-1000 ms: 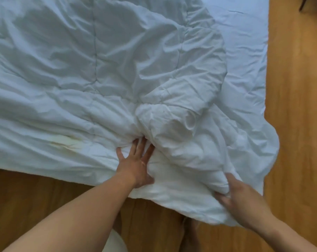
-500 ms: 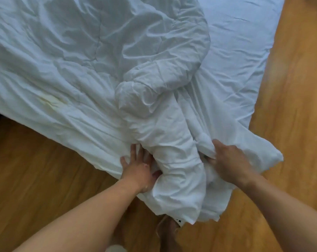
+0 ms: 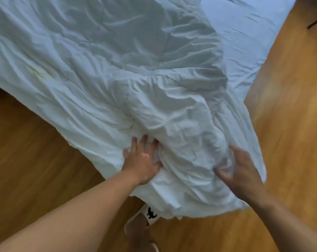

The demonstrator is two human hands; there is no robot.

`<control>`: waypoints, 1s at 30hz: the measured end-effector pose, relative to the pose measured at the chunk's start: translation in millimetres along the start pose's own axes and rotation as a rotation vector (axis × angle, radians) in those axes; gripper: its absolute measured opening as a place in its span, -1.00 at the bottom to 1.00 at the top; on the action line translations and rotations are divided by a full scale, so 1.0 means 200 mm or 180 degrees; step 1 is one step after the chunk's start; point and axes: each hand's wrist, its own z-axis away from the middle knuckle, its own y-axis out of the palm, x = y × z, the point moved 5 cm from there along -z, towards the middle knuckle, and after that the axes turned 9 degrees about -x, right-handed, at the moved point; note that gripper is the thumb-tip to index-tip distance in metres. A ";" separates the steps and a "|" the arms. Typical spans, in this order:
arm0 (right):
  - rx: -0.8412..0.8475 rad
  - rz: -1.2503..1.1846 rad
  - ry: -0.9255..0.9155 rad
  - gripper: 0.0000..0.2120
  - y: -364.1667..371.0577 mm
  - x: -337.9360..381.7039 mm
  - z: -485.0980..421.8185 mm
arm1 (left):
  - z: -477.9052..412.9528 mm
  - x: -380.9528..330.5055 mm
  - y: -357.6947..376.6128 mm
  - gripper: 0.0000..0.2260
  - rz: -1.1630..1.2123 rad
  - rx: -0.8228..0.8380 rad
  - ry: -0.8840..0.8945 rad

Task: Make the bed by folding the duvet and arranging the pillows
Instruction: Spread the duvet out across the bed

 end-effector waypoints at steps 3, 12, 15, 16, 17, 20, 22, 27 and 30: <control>0.0511 -0.0535 -0.0080 -0.09 0.18 0.25 -0.11 | 0.10 -0.15 0.14 -0.31 -0.0198 0.0306 -0.0091; 0.0508 -0.0085 0.0265 -0.64 0.14 -0.06 -0.08 | -0.01 -0.11 0.17 -0.21 -0.0498 0.0754 -0.0243; 0.0823 -0.0269 0.0737 -0.68 0.23 -0.20 0.20 | -0.02 -0.15 0.21 -0.22 -0.0543 0.0750 -0.0229; 0.1015 -0.0323 0.0855 -0.65 0.28 -0.17 0.26 | -0.01 -0.14 0.21 -0.21 -0.0564 0.0747 -0.0255; 0.1285 -0.0335 0.0821 -0.63 0.32 -0.14 0.27 | -0.02 -0.14 0.21 -0.19 -0.0576 0.0747 -0.0344; 0.2200 -0.0266 0.0149 -0.56 0.28 -0.08 0.05 | -0.04 -0.18 0.19 -0.10 -0.0539 0.0777 -0.0627; 0.2314 -0.0308 -0.0414 -0.47 0.06 -0.06 -0.21 | -0.05 -0.21 0.18 -0.05 -0.0465 0.0713 -0.0814; 0.0691 0.0270 -0.0859 -0.22 -0.25 -0.03 -1.08 | -0.06 -0.27 0.17 0.02 -0.0398 0.0667 -0.1106; 0.1010 0.0766 -0.0952 -0.20 -0.07 0.04 -1.33 | -0.09 -0.27 0.17 0.02 -0.0412 0.0820 -0.1239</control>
